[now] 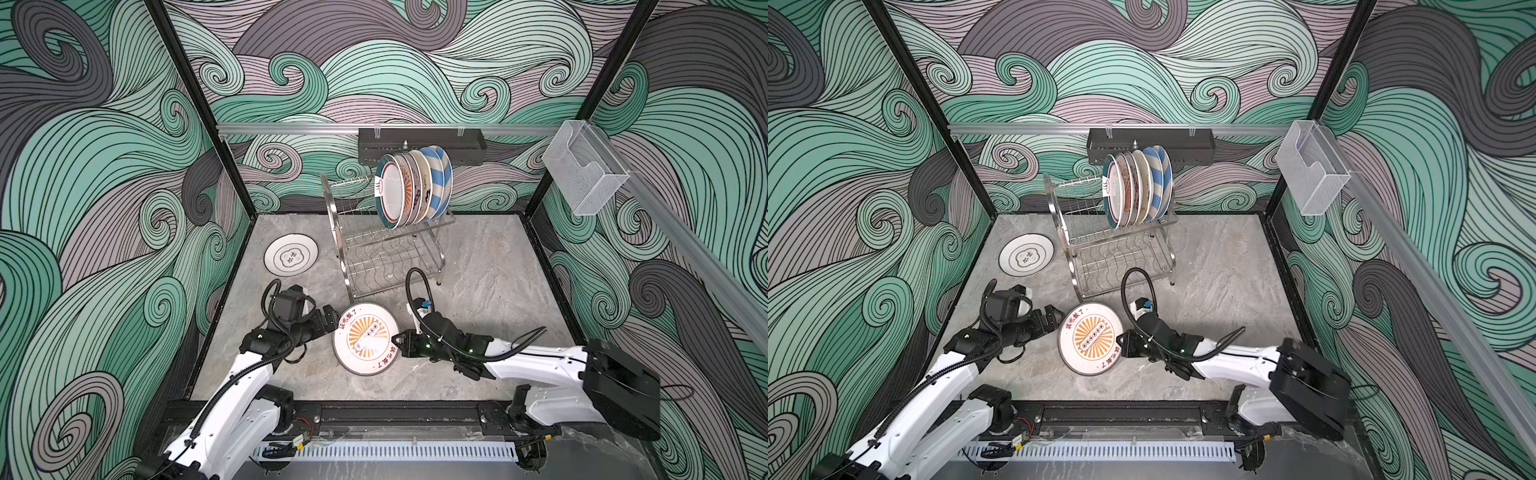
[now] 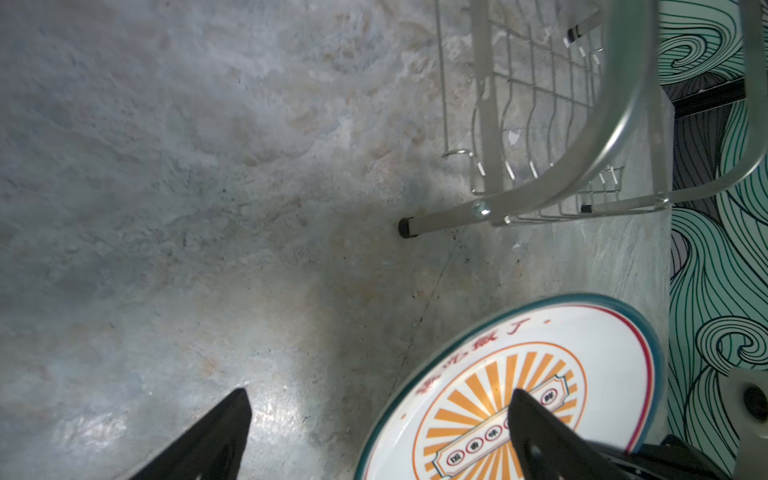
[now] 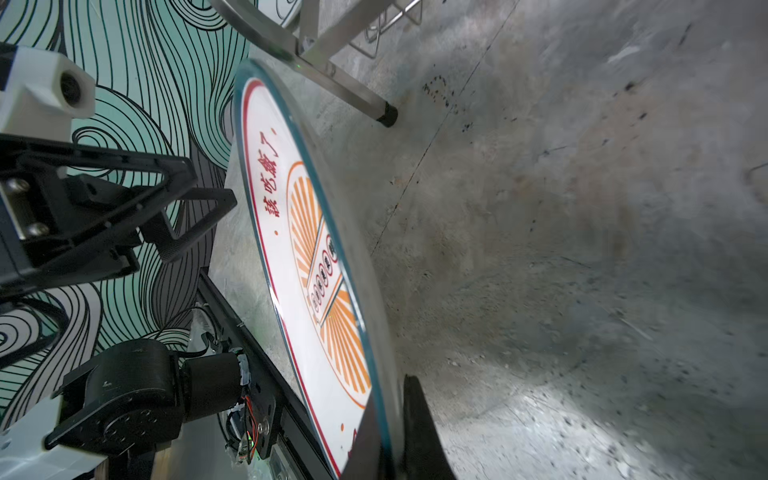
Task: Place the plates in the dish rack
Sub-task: 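Carry the upright sunburst plate to the rack with the right gripper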
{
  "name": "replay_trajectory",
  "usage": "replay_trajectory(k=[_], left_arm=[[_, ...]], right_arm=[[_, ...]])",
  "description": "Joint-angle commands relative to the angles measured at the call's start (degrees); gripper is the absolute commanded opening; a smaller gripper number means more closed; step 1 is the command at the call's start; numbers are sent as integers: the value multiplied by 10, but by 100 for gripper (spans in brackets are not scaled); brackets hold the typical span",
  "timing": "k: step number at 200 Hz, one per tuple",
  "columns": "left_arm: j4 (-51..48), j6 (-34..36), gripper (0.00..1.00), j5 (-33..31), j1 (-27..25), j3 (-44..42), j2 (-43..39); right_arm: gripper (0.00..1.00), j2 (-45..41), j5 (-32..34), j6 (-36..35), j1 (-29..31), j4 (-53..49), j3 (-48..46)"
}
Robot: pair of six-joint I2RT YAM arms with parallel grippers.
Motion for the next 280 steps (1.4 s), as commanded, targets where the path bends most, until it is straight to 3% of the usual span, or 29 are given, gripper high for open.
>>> replay_trajectory(k=[1,48,72,102,154,187,223,280], left_arm=[[-51,47,98,7,5,66,24],[-127,135,99,-10,15,165,82],[-126,150,99,4,36,167,88],[-117,148,99,29,53,153,96],[-98,144,98,68,79,150,99],[-100,149,99,75,87,148,94],[-96,149,99,79,88,148,94],[-92,146,99,92,91,146,100]], right_arm=[[0,-85,67,-28,-1,-96,3],[0,-276,162,-77,-8,-310,38],[0,-297,222,-143,-9,-412,121],[0,-251,255,-227,-9,-480,266],[0,-158,197,-308,-10,-497,433],[0,-91,206,-355,-9,-491,546],[0,-3,296,-386,-8,-492,683],[0,139,502,-465,21,-456,837]])
